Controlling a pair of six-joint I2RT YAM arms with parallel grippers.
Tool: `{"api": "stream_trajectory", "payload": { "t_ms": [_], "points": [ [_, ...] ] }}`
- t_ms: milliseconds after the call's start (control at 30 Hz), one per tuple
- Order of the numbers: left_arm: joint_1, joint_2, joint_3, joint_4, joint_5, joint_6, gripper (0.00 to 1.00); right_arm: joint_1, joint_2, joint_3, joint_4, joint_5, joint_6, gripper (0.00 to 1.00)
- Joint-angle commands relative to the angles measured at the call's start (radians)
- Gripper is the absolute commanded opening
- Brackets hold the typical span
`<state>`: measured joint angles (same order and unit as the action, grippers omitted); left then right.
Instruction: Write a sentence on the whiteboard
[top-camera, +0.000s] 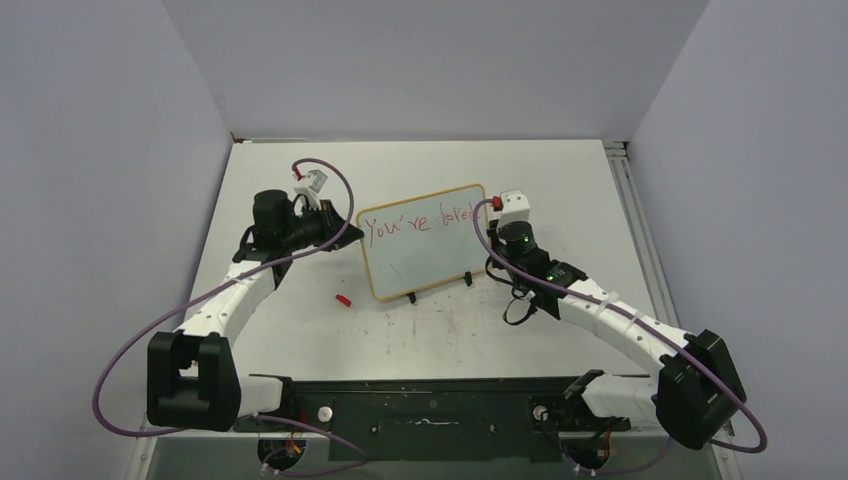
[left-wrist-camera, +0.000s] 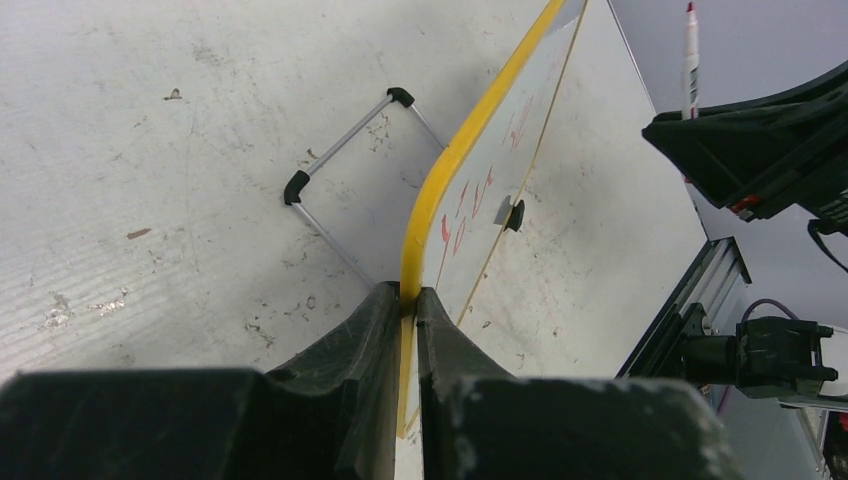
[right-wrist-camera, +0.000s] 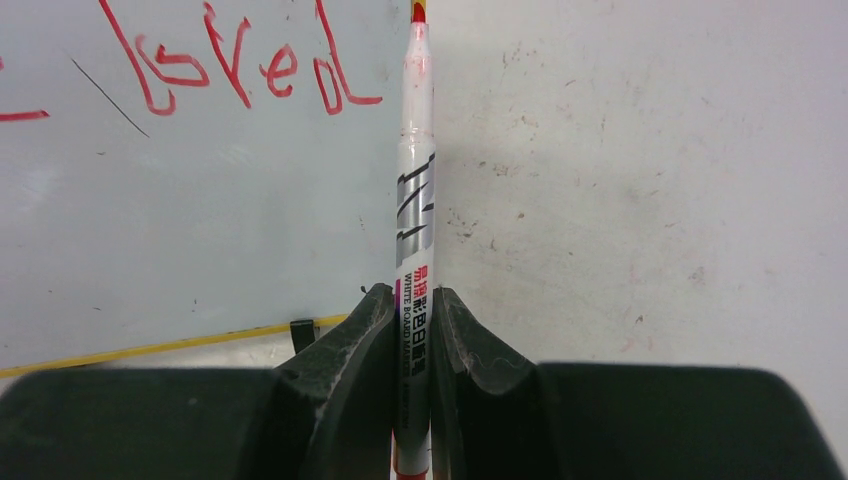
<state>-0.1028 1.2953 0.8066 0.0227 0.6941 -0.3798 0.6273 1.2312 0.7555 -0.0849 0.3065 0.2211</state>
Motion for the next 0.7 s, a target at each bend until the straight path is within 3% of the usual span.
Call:
{"api": "stream_trajectory", "payload": {
  "t_ms": [0,300,667],
  "points": [
    [0.003,-0.045,-0.006,-0.019,-0.027,0.036,0.00,-0.004,-0.074,0.036,-0.030,0.008,-0.005,0.05],
    [-0.020,-0.060,-0.015,-0.092,-0.074,0.095,0.00,-0.004,-0.133,0.012,-0.031,0.000,-0.005,0.05],
    [-0.014,0.007,0.062,0.029,-0.025,0.026,0.00,-0.003,-0.139,0.011,-0.027,-0.003,-0.011,0.05]
  ]
}}
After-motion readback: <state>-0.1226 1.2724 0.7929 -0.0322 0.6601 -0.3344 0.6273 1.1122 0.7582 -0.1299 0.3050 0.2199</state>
